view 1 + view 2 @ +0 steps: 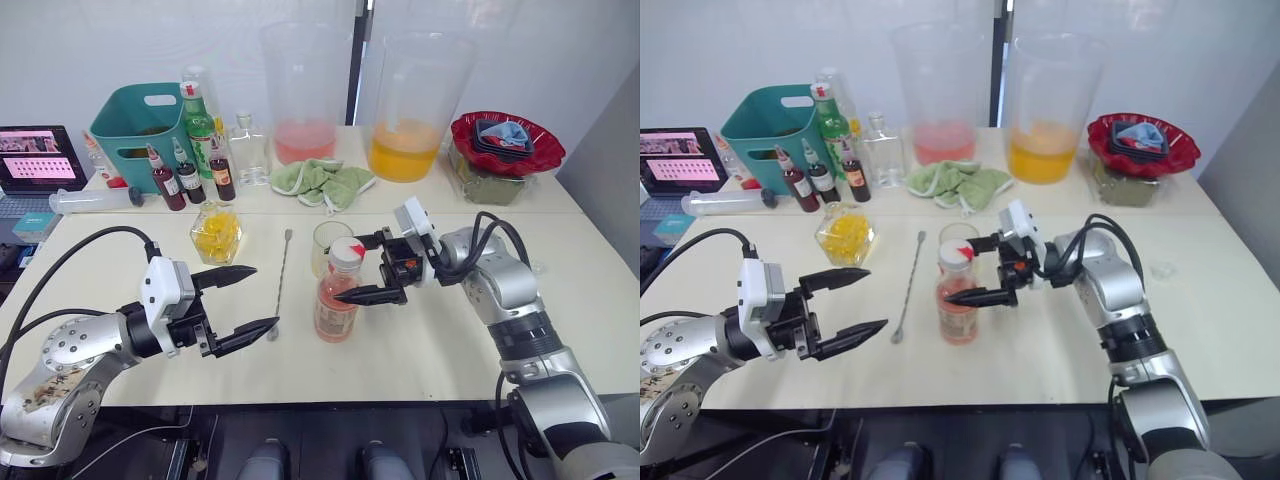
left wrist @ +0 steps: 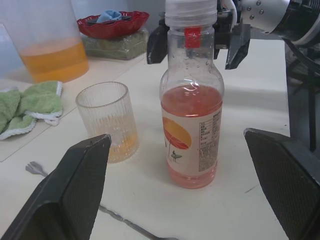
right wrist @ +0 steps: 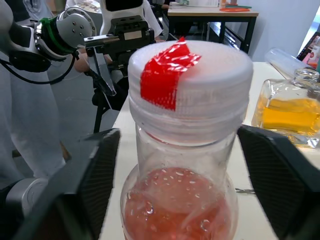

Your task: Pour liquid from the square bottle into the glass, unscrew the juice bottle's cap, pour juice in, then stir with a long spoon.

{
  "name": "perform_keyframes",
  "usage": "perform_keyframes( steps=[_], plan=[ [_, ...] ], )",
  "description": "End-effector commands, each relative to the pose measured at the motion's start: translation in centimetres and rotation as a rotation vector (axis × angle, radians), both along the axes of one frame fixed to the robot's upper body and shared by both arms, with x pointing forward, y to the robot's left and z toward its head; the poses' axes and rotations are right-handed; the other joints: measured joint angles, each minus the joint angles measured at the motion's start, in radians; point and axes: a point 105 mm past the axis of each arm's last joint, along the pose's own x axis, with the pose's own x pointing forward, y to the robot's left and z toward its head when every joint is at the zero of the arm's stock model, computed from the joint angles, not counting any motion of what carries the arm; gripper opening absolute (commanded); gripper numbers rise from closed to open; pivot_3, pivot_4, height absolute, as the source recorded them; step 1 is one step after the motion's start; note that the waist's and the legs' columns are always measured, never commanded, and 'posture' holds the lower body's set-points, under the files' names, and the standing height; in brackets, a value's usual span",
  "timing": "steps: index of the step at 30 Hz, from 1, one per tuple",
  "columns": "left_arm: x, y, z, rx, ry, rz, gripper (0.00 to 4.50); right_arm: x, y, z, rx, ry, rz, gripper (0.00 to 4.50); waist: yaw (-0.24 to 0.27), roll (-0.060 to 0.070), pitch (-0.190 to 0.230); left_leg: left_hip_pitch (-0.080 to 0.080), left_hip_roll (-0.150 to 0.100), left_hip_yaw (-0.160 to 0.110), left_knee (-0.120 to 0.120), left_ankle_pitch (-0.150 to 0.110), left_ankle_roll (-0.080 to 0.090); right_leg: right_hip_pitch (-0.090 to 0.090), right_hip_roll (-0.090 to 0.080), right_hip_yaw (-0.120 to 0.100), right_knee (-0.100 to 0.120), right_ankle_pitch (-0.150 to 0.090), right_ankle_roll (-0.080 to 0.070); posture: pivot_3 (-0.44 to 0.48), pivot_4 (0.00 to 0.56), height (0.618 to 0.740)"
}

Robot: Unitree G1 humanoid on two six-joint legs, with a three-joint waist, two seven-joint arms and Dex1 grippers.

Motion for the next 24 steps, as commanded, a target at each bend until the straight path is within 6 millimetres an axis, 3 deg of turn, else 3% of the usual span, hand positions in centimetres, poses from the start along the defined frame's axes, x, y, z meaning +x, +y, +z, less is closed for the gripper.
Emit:
perform_keyframes(
  steps=[1, 3, 5, 14, 21, 24],
  plan=[
    [-0.6, -0.1, 1.0, 0.003, -0.041, -0.008, 4.50, -0.3, 0.0, 1.5, 0.021, -0.035, 0.027, 2.35, 0.000, 0.000, 0.000, 0.000, 0.000, 0.000, 0.000, 0.000, 0.000, 0.000, 0.000, 0.000, 0.000, 0.000, 0.000, 0.000, 0.150, 0.740],
    [-0.5, -0.1, 0.9, 0.001, -0.038, -0.012, 4.50, -0.4, -0.1, 1.6, 0.024, -0.028, 0.025, 1.66, 0.000, 0.000, 0.000, 0.000, 0.000, 0.000, 0.000, 0.000, 0.000, 0.000, 0.000, 0.000, 0.000, 0.000, 0.000, 0.000, 0.150, 0.740],
    [-0.4, -0.2, 0.9, -0.003, -0.032, -0.027, 4.50, -0.6, -0.2, 1.9, 0.034, -0.023, 0.012, 1.25, 0.001, 0.000, 0.000, 0.000, 0.000, 0.000, 0.000, 0.000, 0.000, 0.000, 0.000, 0.000, 0.000, 0.000, 0.000, 0.000, 0.150, 0.740],
    [0.6, -1.0, 0.5, -0.009, -0.008, -0.114, 4.50, -1.6, -0.6, 3.9, 0.107, -0.052, -0.179, 1.24, 0.000, 0.000, 0.000, 0.000, 0.000, 0.000, 0.000, 0.000, 0.000, 0.000, 0.000, 0.000, 0.000, 0.000, 0.000, 0.000, 0.150, 0.740],
    [2.0, -1.4, 0.7, -0.001, -0.003, -0.201, 4.50, -2.7, -0.3, 3.4, 0.143, -0.034, -0.381, 1.24, 0.002, 0.000, 0.000, 0.000, -0.001, 0.001, 0.000, 0.000, 0.000, 0.000, 0.001, 0.000, 0.000, 0.000, 0.000, 0.000, 0.150, 0.740],
    [2.4, -1.7, 0.9, 0.008, -0.001, -0.233, 4.50, -3.2, -0.1, 2.3, 0.151, -0.011, -0.429, 1.24, 0.000, 0.000, 0.000, -0.001, -0.001, 0.001, 0.000, 0.000, 0.000, 0.000, 0.001, 0.000, 0.000, 0.000, 0.000, 0.000, 0.150, 0.740]
  ],
)
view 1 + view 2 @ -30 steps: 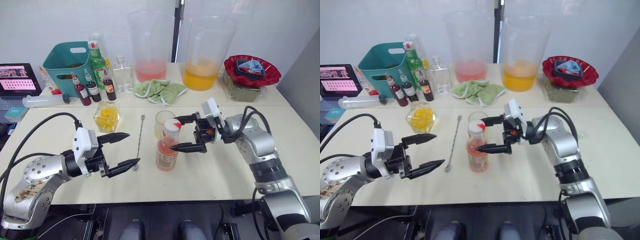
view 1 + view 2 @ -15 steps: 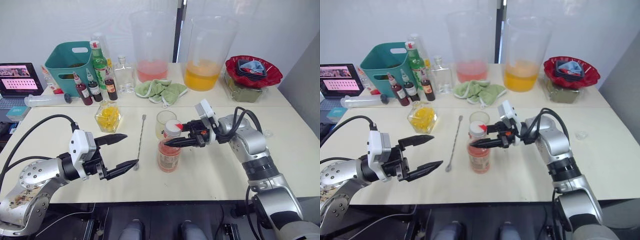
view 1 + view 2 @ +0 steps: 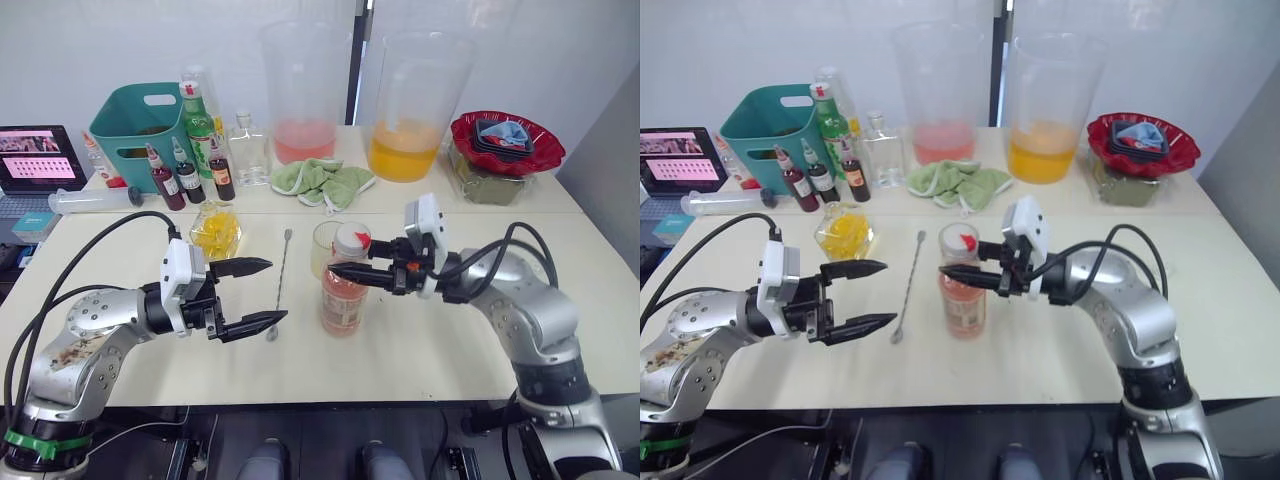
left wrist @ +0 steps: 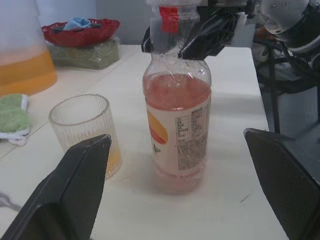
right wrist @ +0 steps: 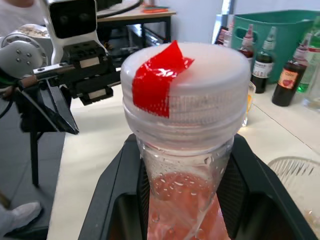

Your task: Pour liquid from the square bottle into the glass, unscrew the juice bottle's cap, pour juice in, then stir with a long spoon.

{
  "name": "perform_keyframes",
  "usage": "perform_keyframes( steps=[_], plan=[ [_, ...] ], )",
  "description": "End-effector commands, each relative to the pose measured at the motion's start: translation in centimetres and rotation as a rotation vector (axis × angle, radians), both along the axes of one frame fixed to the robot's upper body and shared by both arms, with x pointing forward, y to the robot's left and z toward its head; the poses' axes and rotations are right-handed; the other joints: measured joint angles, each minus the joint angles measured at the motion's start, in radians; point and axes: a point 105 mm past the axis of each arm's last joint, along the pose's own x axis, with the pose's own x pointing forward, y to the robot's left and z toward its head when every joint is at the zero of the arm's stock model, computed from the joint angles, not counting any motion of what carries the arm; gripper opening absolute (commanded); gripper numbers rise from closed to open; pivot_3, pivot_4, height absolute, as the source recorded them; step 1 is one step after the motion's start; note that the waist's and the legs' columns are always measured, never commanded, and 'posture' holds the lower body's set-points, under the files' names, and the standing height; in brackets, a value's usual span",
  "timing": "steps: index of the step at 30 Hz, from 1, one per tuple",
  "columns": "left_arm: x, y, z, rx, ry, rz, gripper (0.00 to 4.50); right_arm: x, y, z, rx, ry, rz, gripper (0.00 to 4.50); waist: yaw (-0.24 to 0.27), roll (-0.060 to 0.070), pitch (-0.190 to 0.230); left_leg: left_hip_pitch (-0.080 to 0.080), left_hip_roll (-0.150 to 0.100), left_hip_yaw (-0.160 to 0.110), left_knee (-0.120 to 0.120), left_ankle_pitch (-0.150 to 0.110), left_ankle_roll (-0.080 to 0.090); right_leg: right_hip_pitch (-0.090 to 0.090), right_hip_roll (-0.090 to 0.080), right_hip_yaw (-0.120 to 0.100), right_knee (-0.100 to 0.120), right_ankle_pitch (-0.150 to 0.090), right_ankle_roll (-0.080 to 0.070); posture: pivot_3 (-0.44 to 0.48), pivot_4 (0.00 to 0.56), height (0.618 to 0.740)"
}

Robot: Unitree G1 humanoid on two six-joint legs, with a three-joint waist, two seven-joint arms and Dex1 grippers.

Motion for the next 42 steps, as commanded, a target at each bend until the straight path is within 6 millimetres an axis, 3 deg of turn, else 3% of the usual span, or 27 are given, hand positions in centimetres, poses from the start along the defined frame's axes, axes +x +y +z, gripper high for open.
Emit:
perform_keyframes(
  steps=[1, 8, 11, 16, 17, 21, 28, 33, 42],
  plan=[
    [0.1, -0.3, 0.6, 0.008, -0.032, -0.047, 4.50, -1.2, 0.1, 1.0, 0.049, -0.058, -0.030, 1.24, -0.001, 0.000, 0.000, 0.000, 0.000, 0.000, 0.000, 0.000, 0.000, 0.000, 0.000, 0.000, 0.000, 0.000, 0.000, 0.000, 0.150, 0.740],
    [0.5, -0.2, 0.7, 0.019, -0.028, -0.066, 4.50, -1.3, 0.1, 0.3, 0.078, -0.010, -0.062, 1.24, -0.003, 0.000, 0.000, 0.000, 0.001, 0.000, 0.000, 0.000, 0.000, 0.000, 0.002, 0.000, 0.000, 0.000, 0.000, 0.000, 0.150, 0.740],
    [0.4, -0.1, 0.8, 0.022, -0.028, -0.067, 4.50, -1.8, 0.0, 0.3, 0.069, 0.001, -0.020, 2.61, -0.004, 0.000, 0.000, 0.000, 0.001, 0.000, 0.000, 0.000, 0.000, 0.000, 0.002, 0.000, 0.000, 0.000, 0.000, 0.000, 0.150, 0.740],
    [0.2, -0.2, 0.8, 0.023, -0.028, -0.069, 4.50, -2.2, -0.5, 0.7, 0.049, -0.008, 0.025, 4.32, -0.001, 0.000, 0.000, 0.000, 0.001, 0.000, 0.000, 0.000, 0.000, 0.001, 0.002, 0.000, 0.000, 0.000, 0.000, 0.000, 0.150, 0.740],
    [0.1, -0.2, 0.8, 0.022, -0.027, -0.073, 4.50, -2.4, -0.7, 0.8, 0.047, -0.008, 0.038, 4.46, -0.001, 0.000, 0.000, 0.000, 0.001, 0.000, 0.000, 0.000, 0.000, 0.001, 0.002, 0.000, 0.000, 0.000, 0.000, 0.000, 0.150, 0.740],
    [0.0, -0.3, 0.9, 0.018, -0.023, -0.088, 4.50, -2.8, -1.7, 1.2, 0.030, -0.022, 0.060, 4.46, -0.001, 0.000, 0.000, 0.000, 0.001, 0.000, 0.000, 0.000, 0.000, 0.001, 0.002, 0.000, 0.000, 0.000, 0.000, 0.000, 0.150, 0.740],
    [0.3, -1.0, 1.4, -0.008, -0.033, -0.130, 4.50, -3.4, -5.7, 0.8, -0.066, -0.014, 0.016, 4.46, 0.003, 0.000, 0.000, 0.000, 0.001, 0.001, 0.001, 0.000, 0.000, 0.002, 0.002, 0.000, -0.001, 0.000, 0.000, 0.000, 0.150, 0.740],
    [0.9, -1.7, 0.5, -0.027, -0.016, -0.190, 4.50, -3.6, -8.4, 1.3, -0.117, -0.011, -0.049, 4.46, 0.002, 0.000, 0.000, 0.000, 0.000, 0.002, 0.001, 0.000, 0.000, 0.002, 0.002, 0.000, -0.001, 0.000, 0.000, 0.000, 0.150, 0.740],
    [2.6, -7.1, 0.6, -0.059, 0.023, -0.249, 4.50, -4.5, -10.2, 1.4, -0.137, -0.009, -0.136, 4.46, 0.007, -0.001, 0.000, 0.000, 0.000, 0.001, 0.002, 0.000, 0.000, 0.004, 0.003, 0.000, -0.002, 0.000, 0.000, 0.000, 0.150, 0.740]
  ],
)
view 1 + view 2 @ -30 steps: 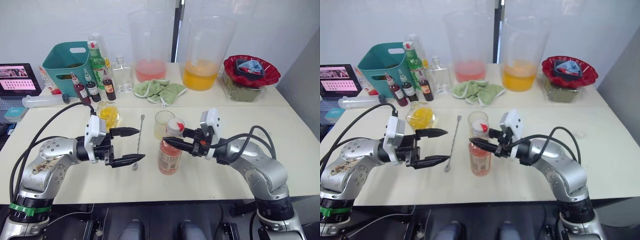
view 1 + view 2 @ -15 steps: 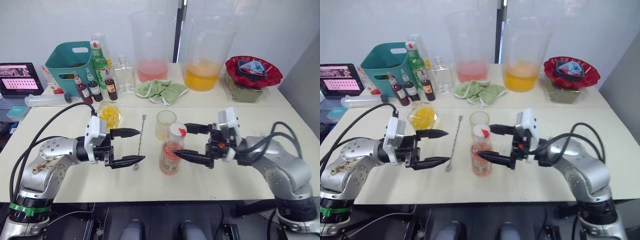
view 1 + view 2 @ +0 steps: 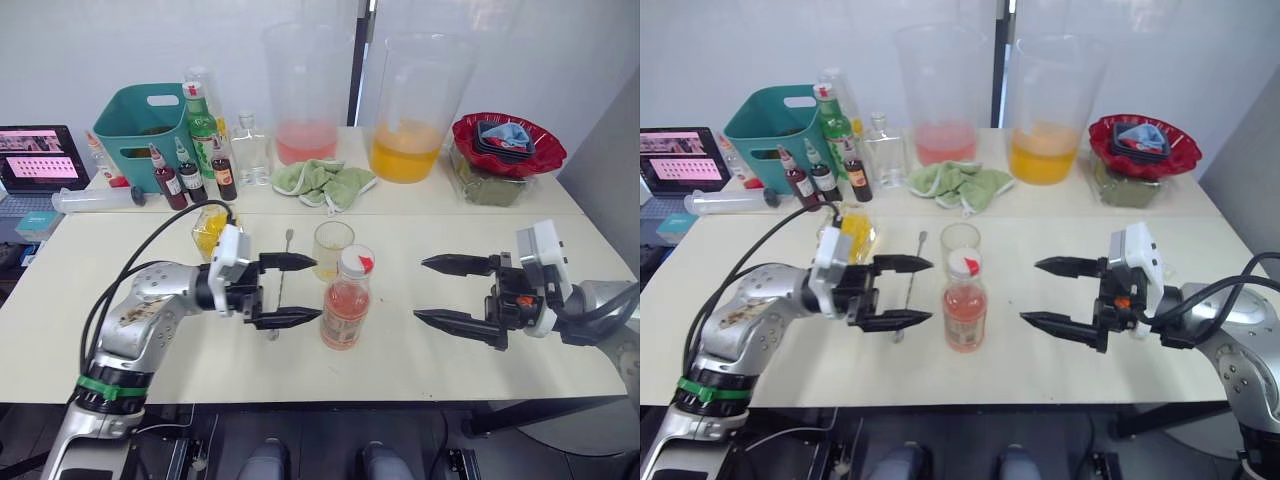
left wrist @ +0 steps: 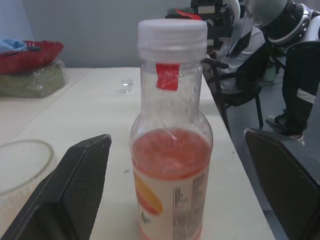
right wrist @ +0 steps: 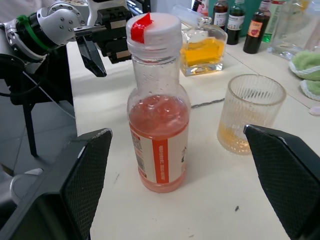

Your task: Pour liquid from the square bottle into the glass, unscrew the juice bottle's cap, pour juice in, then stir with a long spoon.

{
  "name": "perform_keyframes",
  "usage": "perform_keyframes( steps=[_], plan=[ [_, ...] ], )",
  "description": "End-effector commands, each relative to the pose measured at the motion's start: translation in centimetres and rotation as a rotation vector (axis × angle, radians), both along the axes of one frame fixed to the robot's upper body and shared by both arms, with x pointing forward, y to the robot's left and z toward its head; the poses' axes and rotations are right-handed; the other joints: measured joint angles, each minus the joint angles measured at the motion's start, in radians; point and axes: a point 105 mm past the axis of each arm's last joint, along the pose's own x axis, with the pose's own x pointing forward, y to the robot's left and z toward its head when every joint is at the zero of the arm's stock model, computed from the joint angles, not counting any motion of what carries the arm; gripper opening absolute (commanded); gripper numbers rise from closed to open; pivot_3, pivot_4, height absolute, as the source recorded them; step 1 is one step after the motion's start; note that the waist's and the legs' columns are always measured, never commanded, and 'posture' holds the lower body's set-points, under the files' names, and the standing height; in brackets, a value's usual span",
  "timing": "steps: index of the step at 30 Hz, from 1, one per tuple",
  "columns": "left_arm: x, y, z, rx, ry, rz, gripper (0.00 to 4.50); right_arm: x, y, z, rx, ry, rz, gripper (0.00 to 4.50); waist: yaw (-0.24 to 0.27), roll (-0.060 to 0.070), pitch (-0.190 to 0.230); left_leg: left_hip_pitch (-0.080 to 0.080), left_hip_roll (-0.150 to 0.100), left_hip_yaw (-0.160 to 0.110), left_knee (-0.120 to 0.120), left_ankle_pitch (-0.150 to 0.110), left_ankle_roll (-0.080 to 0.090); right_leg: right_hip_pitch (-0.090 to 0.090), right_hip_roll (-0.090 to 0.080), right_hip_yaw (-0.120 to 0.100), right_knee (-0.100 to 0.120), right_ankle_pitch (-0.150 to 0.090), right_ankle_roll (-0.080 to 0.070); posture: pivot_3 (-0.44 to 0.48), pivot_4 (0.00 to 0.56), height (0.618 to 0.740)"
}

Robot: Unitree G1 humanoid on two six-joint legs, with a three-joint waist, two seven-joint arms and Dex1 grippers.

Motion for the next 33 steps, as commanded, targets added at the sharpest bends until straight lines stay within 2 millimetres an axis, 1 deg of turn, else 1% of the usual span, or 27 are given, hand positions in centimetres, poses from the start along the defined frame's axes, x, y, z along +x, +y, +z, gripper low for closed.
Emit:
perform_keyframes(
  steps=[1, 6, 10, 16, 17, 19, 23, 24, 25, 27, 29, 32, 33],
  plan=[
    [0.5, -1.8, 0.7, -0.016, -0.006, -0.008, 4.50, -0.7, -0.3, 1.1, 0.003, -0.056, -0.027, 4.46, 0.001, 0.000, 0.000, 0.000, 0.000, 0.000, 0.000, 0.000, 0.000, 0.000, 0.000, 0.000, 0.000, 0.000, 0.000, 0.000, 0.150, 0.740],
    [0.7, -3.1, 1.1, -0.019, -0.002, -0.012, 4.50, -1.0, -0.6, 0.9, 0.006, -0.063, -0.069, 4.46, -0.001, 0.000, 0.000, 0.000, 0.000, 0.000, 0.000, 0.000, 0.000, 0.000, 0.000, 0.000, 0.000, 0.000, 0.000, 0.000, 0.150, 0.740],
    [0.4, -4.0, 1.2, -0.023, 0.000, -0.031, 4.50, -1.0, -0.4, 0.9, 0.016, -0.072, -0.080, 4.46, -0.004, 0.000, 0.000, 0.000, 0.001, 0.000, 0.000, 0.000, 0.000, 0.000, 0.001, 0.000, 0.000, 0.000, 0.000, 0.000, 0.150, 0.740],
    [0.1, -4.3, 1.8, -0.028, -0.004, -0.046, 4.50, -0.8, -0.1, 0.6, 0.021, -0.072, -0.083, 4.46, -0.003, 0.000, 0.000, 0.000, 0.000, -0.001, 0.000, 0.000, 0.000, 0.001, 0.001, 0.000, 0.000, 0.000, 0.000, 0.000, 0.150, 0.740],
    [0.0, -4.3, 2.2, -0.036, -0.001, -0.051, 3.93, -0.6, -0.1, 0.6, 0.021, -0.072, -0.084, 4.50, -0.003, 0.000, 0.000, 0.000, 0.000, -0.001, 0.000, 0.000, 0.000, 0.001, 0.001, 0.000, 0.000, 0.000, 0.000, 0.000, 0.150, 0.740],
    [-0.1, -4.3, 2.5, -0.034, -0.001, -0.060, 3.36, -0.6, 0.2, 0.6, 0.022, -0.077, -0.081, 4.50, -0.003, 0.000, 0.000, 0.000, 0.000, -0.001, 0.000, 0.000, 0.000, 0.001, 0.001, 0.000, 0.000, 0.000, 0.000, 0.000, 0.150, 0.740],
    [-0.4, -4.2, 2.2, 0.012, 0.002, -0.072, 1.92, -0.8, 1.3, 0.9, 0.028, -0.085, -0.037, 4.50, -0.005, 0.000, 0.000, 0.000, 0.001, -0.001, 0.000, 0.000, 0.000, 0.001, 0.001, 0.000, 0.000, 0.000, 0.000, 0.000, 0.150, 0.740],
    [-0.4, -4.2, 2.2, 0.022, -0.001, -0.070, 1.65, -0.8, 1.7, 1.0, 0.024, -0.088, -0.023, 4.50, -0.005, 0.000, 0.000, 0.000, 0.001, -0.001, 0.000, 0.000, 0.000, 0.001, 0.002, 0.000, 0.000, 0.000, 0.000, 0.000, 0.150, 0.740],
    [-0.3, -4.2, 2.2, 0.028, -0.004, -0.068, 1.50, -0.9, 1.9, 1.0, 0.022, -0.090, -0.014, 4.50, -0.005, 0.000, 0.000, 0.000, 0.001, -0.001, 0.000, 0.000, 0.000, 0.001, 0.002, 0.000, 0.000, 0.000, 0.000, 0.000, 0.150, 0.740],
    [-0.4, -4.2, 2.2, 0.041, -0.009, -0.070, 1.48, -1.0, 2.2, 1.1, 0.015, -0.092, 0.000, 4.50, -0.005, 0.000, 0.000, 0.000, 0.001, -0.001, 0.000, 0.000, 0.000, 0.001, 0.002, 0.001, 0.000, 0.000, 0.000, 0.000, 0.150, 0.740],
    [-0.1, -4.3, 2.1, 0.059, -0.017, -0.060, 1.48, -1.2, 3.1, 1.6, 0.015, -0.104, 0.041, 4.50, -0.005, 0.000, 0.000, 0.000, 0.001, -0.001, 0.000, 0.000, 0.000, 0.001, 0.002, 0.000, -0.001, 0.000, 0.000, 0.000, 0.150, 0.740],
    [-0.6, -4.4, 2.0, 0.082, -0.017, -0.087, 1.47, -1.5, 4.3, 2.7, 0.043, -0.128, 0.088, 4.50, -0.006, 0.000, 0.000, 0.001, 0.001, -0.001, 0.000, 0.000, 0.000, 0.001, 0.002, 0.001, -0.001, 0.000, 0.000, 0.000, 0.150, 0.740],
    [-0.6, -4.4, 1.9, 0.085, -0.017, -0.086, 1.47, -1.4, 4.7, 3.4, 0.071, -0.137, 0.101, 4.50, -0.007, 0.000, 0.000, 0.001, 0.001, -0.001, 0.000, 0.000, 0.000, 0.001, 0.003, 0.001, -0.001, 0.000, 0.000, 0.000, 0.150, 0.740]
  ],
)
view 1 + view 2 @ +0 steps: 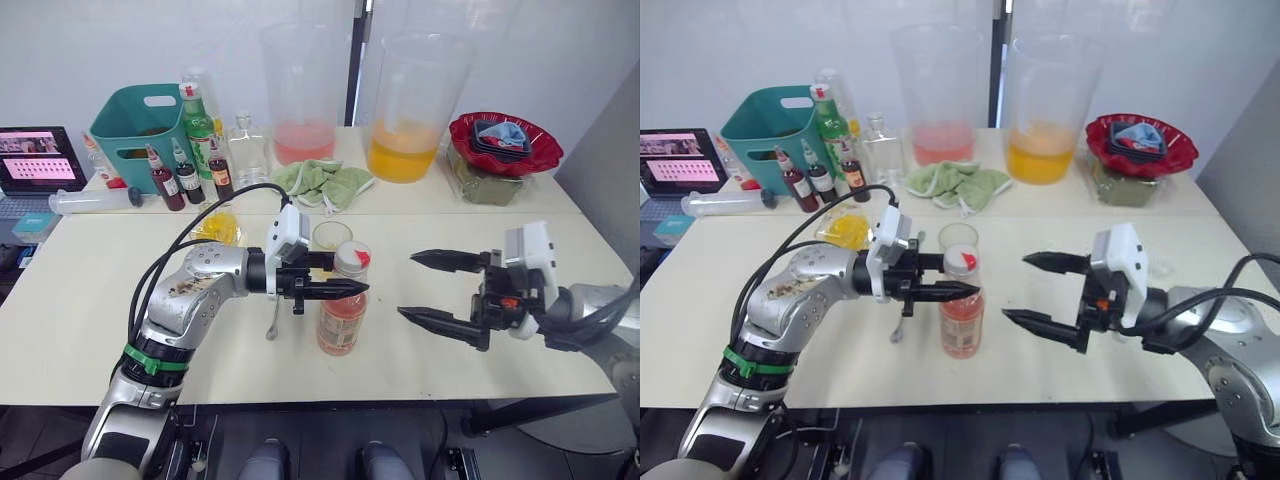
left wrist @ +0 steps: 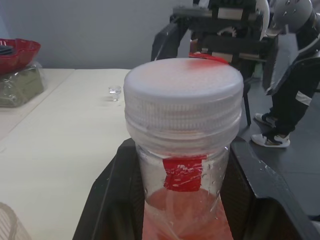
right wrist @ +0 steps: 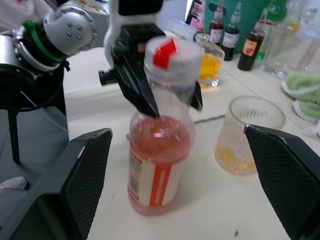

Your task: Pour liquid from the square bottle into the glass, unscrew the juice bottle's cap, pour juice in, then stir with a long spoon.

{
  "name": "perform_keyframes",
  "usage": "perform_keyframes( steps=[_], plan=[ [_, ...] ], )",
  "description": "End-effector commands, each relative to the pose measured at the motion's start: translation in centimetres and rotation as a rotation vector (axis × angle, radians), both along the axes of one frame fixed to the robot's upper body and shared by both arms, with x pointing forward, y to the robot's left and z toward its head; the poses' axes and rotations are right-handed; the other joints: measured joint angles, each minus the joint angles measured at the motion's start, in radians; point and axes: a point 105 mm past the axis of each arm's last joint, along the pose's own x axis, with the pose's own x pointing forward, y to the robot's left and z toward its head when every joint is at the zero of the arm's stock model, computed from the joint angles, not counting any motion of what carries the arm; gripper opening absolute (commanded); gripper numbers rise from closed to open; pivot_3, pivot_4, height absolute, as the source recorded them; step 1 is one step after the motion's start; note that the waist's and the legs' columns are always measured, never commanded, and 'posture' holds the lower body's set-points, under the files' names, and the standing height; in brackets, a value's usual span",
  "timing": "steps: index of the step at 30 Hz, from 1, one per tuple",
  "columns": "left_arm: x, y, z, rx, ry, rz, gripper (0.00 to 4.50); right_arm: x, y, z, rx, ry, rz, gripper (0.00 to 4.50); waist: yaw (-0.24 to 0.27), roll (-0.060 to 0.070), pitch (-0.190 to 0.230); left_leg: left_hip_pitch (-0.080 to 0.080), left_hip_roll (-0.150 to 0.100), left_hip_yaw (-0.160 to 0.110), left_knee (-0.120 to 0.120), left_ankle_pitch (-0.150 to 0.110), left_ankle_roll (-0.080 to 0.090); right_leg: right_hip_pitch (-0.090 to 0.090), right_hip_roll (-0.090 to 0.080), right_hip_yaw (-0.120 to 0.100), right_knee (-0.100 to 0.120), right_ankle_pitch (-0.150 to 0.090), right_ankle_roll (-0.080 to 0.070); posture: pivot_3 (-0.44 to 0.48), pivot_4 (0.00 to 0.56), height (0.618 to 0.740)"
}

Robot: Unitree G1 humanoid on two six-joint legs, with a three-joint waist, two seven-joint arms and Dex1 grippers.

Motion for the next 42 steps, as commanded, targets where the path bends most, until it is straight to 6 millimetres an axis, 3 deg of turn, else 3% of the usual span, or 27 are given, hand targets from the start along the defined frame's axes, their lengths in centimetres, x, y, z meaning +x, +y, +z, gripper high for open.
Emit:
perform_keyframes(
  steps=[1, 5, 14, 23, 31, 42],
  plan=[
    [-0.8, -0.2, 0.6, 0.022, -0.038, -0.036, 1.47, -0.6, 1.4, 2.1, 0.059, -0.049, 0.057, 4.50, -0.002, 0.000, 0.000, 0.000, 0.000, 0.000, 0.000, 0.000, 0.000, 0.000, 0.000, 0.000, 0.000, 0.000, 0.000, 0.000, 0.150, 0.740],
    [-0.6, 0.0, 0.5, 0.032, -0.041, -0.023, 1.47, 0.2, 2.7, 2.9, 0.106, -0.023, 0.055, 4.50, -0.001, 0.000, 0.000, 0.000, 0.000, 0.000, 0.000, 0.000, 0.000, 0.000, 0.000, 0.000, 0.000, 0.000, 0.000, 0.000, 0.150, 0.740],
    [-0.6, 0.1, 0.3, 0.046, -0.039, -0.013, 1.47, 2.2, 5.2, 1.8, 0.123, 0.061, 0.000, 4.50, -0.002, 0.000, 0.000, -0.001, 0.000, 0.000, 0.000, 0.000, 0.000, -0.002, 0.000, 0.001, 0.001, 0.000, 0.000, 0.000, 0.150, 0.740],
    [-0.8, 0.2, 0.2, 0.036, -0.044, -0.002, 1.47, 1.8, 5.5, 1.7, 0.106, 0.097, 0.060, 1.71, -0.002, 0.000, 0.000, -0.001, 0.000, 0.000, 0.000, 0.000, 0.000, -0.002, 0.000, 0.000, 0.001, 0.000, 0.000, 0.000, 0.150, 0.740],
    [-1.2, 0.9, -0.3, 0.060, -0.057, 0.037, 1.47, 0.7, 6.5, 1.3, -0.003, 0.052, 0.366, 1.70, -0.007, 0.000, 0.000, -0.001, 0.001, 0.000, 0.000, 0.000, 0.000, -0.002, 0.001, 0.000, 0.001, 0.000, 0.000, 0.000, 0.150, 0.740],
    [-2.2, 1.8, -1.0, 0.066, -0.048, 0.085, 1.47, 2.5, 7.4, 1.4, -0.185, -0.019, 0.808, 1.70, -0.010, 0.000, 0.000, 0.000, 0.001, 0.000, 0.000, 0.000, 0.000, -0.004, 0.001, 0.000, 0.002, 0.000, 0.000, 0.000, 0.150, 0.740]
  ],
)
